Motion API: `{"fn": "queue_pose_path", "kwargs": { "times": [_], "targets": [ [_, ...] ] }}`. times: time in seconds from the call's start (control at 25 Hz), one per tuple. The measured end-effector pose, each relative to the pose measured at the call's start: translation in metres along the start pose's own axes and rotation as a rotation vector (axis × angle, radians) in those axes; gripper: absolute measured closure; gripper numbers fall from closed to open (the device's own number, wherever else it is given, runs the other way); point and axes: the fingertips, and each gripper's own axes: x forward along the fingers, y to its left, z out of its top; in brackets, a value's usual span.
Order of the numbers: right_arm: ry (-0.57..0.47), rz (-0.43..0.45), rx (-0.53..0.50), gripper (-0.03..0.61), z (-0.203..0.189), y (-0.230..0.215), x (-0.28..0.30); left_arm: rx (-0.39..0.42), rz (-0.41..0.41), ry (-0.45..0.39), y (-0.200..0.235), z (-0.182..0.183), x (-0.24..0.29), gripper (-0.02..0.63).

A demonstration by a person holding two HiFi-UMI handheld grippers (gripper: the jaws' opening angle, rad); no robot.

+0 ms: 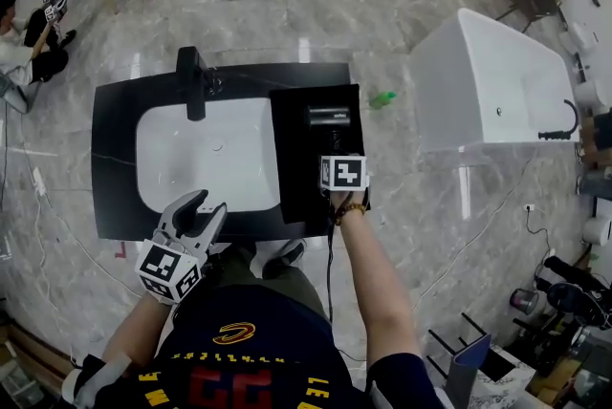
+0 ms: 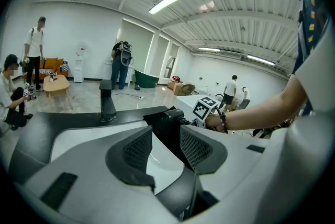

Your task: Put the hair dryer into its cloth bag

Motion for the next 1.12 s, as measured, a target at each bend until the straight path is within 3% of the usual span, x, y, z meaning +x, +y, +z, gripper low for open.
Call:
{"fn": "queue_pose_path", "kwargs": {
  "times": [0.28, 0.4, 0.68, 0.96, 1.12],
  "targets": [
    [-0.074, 0.057, 0.027, 0.349, -0.014, 0.008, -0.044, 0.061, -0.058, 0.019, -0.018, 0.002, 0.011, 0.449],
    [-0.129, 0.1, 0.04, 0.348, -0.025, 0.009, -0.076, 0.106, -0.123, 0.029, -0.039, 0.008, 0.022, 0.449],
    [-0.175, 0.121, 0.052, 0.35, -0.09, 0.007, -0.132, 0.306, -0.304, 0.127, -0.097, -0.018, 0.061, 0.449],
    [-0.208, 0.098, 0.144, 0.35, -0.166, -0.001, -0.171, 0.516, -0.508, 0.255, -0.167, -0.059, 0.1, 0.449],
    [-0.222, 0.072, 0.209, 0.35, -0.208, -0.007, -0.187, 0.658, -0.574, 0.341, -0.191, -0.088, 0.126, 0.449]
  ]
}}
